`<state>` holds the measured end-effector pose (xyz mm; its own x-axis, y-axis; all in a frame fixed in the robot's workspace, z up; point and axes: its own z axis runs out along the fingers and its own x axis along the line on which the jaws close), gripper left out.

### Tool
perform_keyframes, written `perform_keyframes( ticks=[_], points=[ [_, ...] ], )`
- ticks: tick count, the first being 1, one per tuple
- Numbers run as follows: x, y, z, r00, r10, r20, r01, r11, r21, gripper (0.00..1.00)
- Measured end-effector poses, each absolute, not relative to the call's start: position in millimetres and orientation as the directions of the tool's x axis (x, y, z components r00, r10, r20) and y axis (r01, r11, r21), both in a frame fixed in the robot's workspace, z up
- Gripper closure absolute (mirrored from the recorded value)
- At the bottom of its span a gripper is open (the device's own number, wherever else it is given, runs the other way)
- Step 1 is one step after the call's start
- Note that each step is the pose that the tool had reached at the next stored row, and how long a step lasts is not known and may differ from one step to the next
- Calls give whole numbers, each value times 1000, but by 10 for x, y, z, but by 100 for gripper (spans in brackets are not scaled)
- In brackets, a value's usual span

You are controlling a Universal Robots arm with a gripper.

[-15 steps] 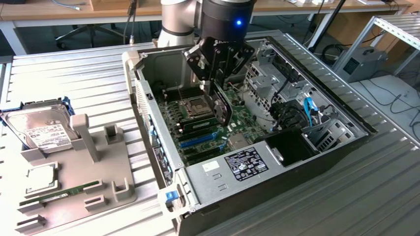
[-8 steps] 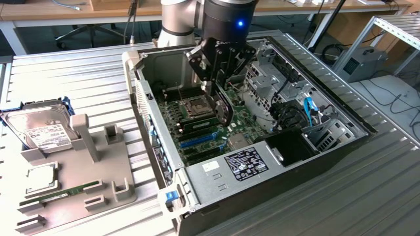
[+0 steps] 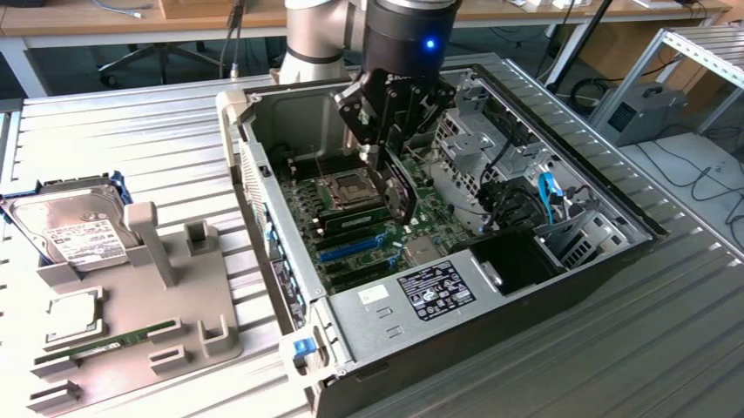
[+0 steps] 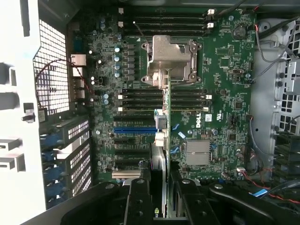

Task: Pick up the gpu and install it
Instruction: 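Pick up the gpu and move the gpu toward the slot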

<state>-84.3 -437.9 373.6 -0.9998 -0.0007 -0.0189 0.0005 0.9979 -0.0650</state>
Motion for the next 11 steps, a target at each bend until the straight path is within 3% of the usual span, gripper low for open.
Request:
perform_keyframes(
  ticks=[11],
  points=[
    [-769,-4379,3701,-1000,-1,-19,1,997,-71,74]
  ],
)
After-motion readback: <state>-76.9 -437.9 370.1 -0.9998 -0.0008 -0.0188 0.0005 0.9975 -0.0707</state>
